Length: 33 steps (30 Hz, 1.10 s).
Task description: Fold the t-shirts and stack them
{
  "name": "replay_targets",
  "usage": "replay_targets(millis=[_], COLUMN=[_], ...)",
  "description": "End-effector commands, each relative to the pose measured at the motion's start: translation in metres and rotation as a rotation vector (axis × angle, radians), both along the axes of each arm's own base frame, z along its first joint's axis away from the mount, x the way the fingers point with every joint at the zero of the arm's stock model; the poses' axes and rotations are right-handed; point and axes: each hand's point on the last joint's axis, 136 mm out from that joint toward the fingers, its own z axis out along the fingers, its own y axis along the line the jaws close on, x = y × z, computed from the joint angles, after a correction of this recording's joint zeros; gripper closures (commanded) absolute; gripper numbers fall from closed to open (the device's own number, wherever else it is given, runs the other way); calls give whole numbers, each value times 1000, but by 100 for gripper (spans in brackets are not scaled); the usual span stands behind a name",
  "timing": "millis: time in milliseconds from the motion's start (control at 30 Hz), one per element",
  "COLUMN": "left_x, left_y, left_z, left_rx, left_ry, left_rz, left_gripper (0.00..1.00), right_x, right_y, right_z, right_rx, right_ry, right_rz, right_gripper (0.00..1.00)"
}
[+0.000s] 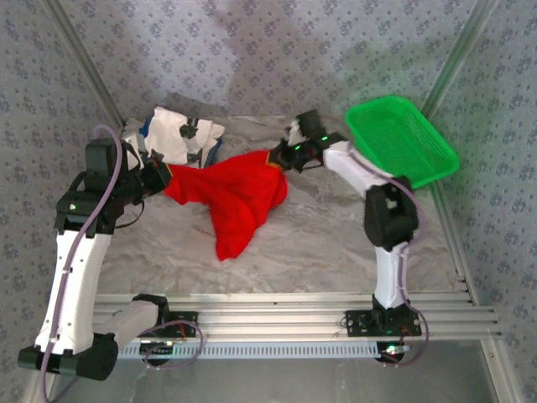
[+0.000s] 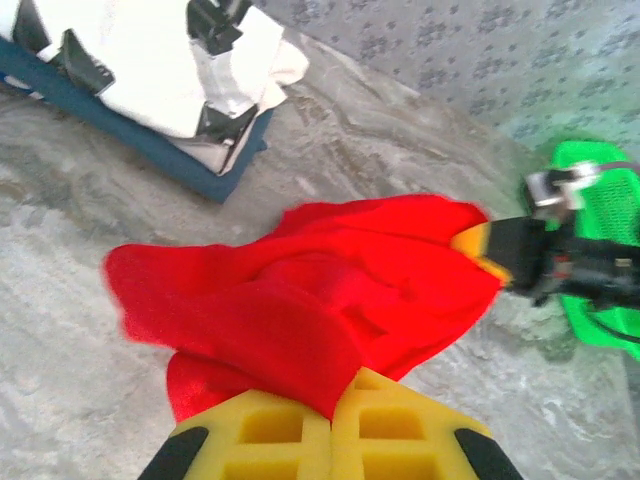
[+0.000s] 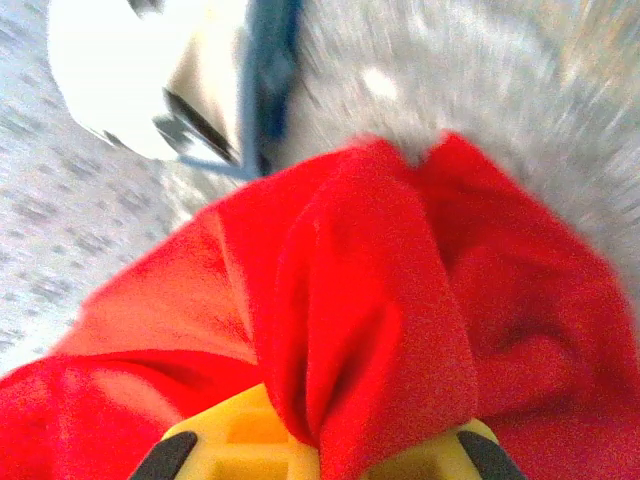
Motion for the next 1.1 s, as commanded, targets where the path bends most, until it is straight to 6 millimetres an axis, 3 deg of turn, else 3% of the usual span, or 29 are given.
replay_targets(millis=[0, 133, 200, 300, 400, 567, 700, 767, 833, 900, 933, 1067], left_x=[7, 15, 15, 13, 5, -24, -50, -67, -76, -80, -81, -86], left_y=[-19, -31, -32, -33, -28, -14, 7, 22, 29, 33, 36, 40], left_z=[32, 21, -2, -44, -104, -193, -232, -249, -258, -264, -266, -278], left_rx=[-103, -194, -220, -249, -247, -201, -127, -88, -81, -78, -73, -56], left_ry=[-128, -118, -64, 14, 118, 285, 381, 458, 495, 518, 534, 615], left_rz=[-87, -114, -99, -74, -31, 56, 150, 215, 245, 279, 301, 341], left_gripper=[100, 100, 100, 100, 100, 98, 92, 80, 72, 50, 45, 38], right_x=[-4, -4, -7, -6, -4, -2, 5, 9, 12, 15, 15, 17], right_y=[-54, -96, -104, -107, -99, -80, -76, -78, -80, -80, -79, -78], right_z=[83, 127, 125, 101, 65, 4, -24, -32, -36, -41, -43, -48], right_rx=[-73, -182, -251, -346, -405, -495, -528, -550, -564, -570, -575, -581], right_ry=[-187, -281, -263, -210, -152, -56, -15, -9, -3, 4, 8, 15], right_rz=[-51, -81, -64, -41, -7, 81, 94, 96, 98, 103, 109, 117], right_gripper=[100, 100, 100, 100, 100, 100, 100, 100, 100, 100, 100, 100])
